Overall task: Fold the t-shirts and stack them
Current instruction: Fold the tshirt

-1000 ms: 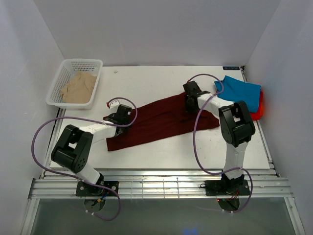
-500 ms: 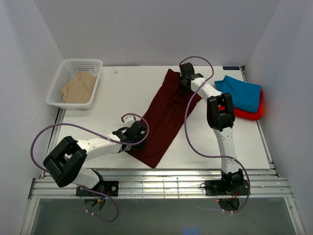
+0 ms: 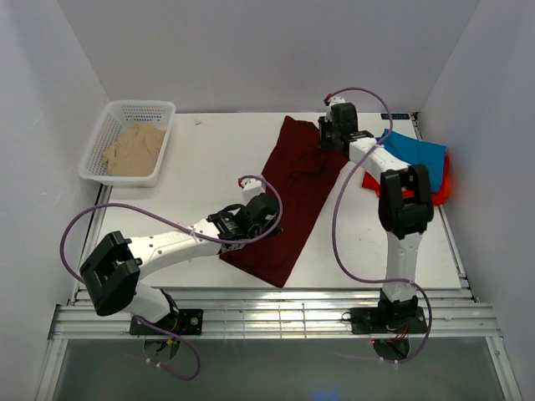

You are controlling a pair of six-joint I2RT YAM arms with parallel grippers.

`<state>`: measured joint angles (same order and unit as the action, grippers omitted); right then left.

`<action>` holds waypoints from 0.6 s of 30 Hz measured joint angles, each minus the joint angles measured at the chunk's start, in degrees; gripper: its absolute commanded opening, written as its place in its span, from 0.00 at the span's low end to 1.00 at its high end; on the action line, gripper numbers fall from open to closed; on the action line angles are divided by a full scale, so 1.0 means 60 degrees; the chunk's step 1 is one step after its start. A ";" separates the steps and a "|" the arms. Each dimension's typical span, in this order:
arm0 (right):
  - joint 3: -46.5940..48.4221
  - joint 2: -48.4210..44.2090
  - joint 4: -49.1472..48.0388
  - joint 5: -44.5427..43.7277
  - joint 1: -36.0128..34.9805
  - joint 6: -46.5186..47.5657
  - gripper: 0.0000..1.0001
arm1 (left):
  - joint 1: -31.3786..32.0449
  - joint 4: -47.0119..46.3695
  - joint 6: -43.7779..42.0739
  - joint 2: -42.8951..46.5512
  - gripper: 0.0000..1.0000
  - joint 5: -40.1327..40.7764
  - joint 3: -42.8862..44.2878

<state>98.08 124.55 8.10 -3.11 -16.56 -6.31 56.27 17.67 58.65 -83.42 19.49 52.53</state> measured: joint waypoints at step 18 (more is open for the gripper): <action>-0.4524 -0.3468 -0.0874 0.0911 -0.0637 -0.0863 0.08 | -0.0007 -0.0240 -0.1960 0.0197 0.00 0.1275 -0.0739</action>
<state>70.94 103.74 2.85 2.35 -20.38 -11.49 56.23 16.23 46.89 -82.24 27.14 48.10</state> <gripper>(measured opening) 0.078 0.021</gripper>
